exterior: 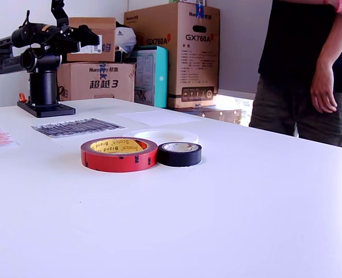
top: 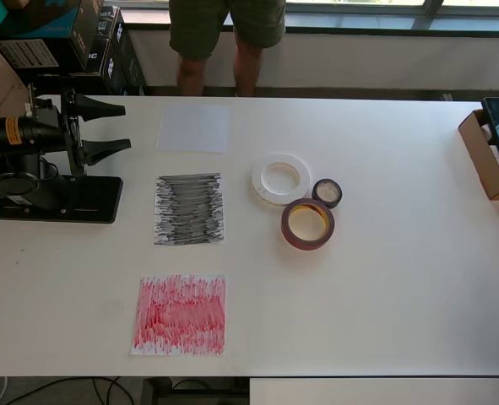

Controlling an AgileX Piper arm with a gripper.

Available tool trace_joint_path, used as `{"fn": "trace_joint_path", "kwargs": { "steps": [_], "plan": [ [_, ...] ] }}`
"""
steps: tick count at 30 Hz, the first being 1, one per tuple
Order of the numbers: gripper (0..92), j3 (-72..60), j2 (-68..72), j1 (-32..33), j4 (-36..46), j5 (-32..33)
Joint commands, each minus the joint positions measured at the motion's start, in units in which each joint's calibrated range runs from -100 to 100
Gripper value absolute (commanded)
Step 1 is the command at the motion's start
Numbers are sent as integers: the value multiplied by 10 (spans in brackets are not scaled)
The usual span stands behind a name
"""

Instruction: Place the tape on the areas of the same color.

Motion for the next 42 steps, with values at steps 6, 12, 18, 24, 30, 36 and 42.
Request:
{"fn": "trace_joint_path", "kwargs": {
  "steps": [6,12,18,24,30,36,42],
  "plan": [
    [723,-3,-3,2,0,43],
    [723,-3,-3,2,0,46],
    [723,-3,-3,2,0,48],
    [723,-3,-3,2,0,48],
    [723,-3,-3,3,0,48],
    [723,-3,-3,3,0,44],
    [723,-3,-3,3,0,48]
  ]
}}
